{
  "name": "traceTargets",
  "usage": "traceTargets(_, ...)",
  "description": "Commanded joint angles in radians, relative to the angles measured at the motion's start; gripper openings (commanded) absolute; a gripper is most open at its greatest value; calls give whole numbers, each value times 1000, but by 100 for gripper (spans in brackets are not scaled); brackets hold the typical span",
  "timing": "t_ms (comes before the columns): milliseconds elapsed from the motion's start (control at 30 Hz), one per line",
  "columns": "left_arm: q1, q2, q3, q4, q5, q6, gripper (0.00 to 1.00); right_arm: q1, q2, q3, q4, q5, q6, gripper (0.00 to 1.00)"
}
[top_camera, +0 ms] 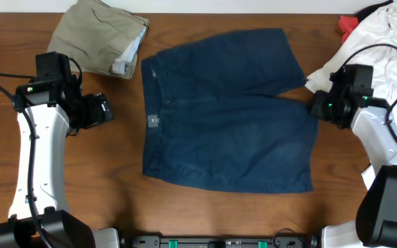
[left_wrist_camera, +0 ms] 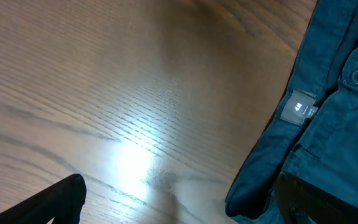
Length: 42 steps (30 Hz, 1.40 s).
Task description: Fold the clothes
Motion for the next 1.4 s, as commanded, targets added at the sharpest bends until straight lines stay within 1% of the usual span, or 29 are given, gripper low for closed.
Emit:
traceTargets(0,-2,-24,10,-31,25,12,98,-6,-5,89,-106,-14,-7,99)
traceTargets(100,-5,-56,39,-95,24,-14,98,-4,-52,147,-247,12,-7,99)
traceTargets(233,-42,-130,33,-151,24,-196,98,7,-175,151,-375,36,35,99)
traceTargets(367,-154,-184,-21,-152,3,-386,98,24,-257,121,-486,106,149,99)
traceTargets(467,-275,-190,-93,-105,-46,-529,98,35,-290,70,-520,106,177,99)
traceTargets(600,-427,-183,-239,43,-51,-678,98,54,-295,-4,-503,106,177,99)
traceTargets(700,-514,-175,-340,153,-52,-729,99,58,-295,-45,-480,105,177,99)
traceTargets(800,-562,-174,-422,220,-63,-762,99,60,-295,-63,-474,106,176,99)
traceTargets(1033,-572,-162,-602,336,-63,-832,100,71,-295,-66,-469,107,146,99)
traceTargets(1200,-571,-161,-708,446,-63,-852,96,90,-295,-66,-461,110,146,99)
traceTargets(1267,-571,-161,-725,478,-63,-852,89,97,-295,-66,-459,110,147,99)
traceTargets(1300,-571,-161,-732,492,-64,-852,84,102,-295,-66,-460,110,147,99)
traceTargets(1333,-571,-161,-738,504,-67,-852,77,108,-295,-67,-461,109,147,99)
traceTargets(1367,-571,-161,-744,515,-67,-852,69,114,-295,-68,-461,109,148,99)
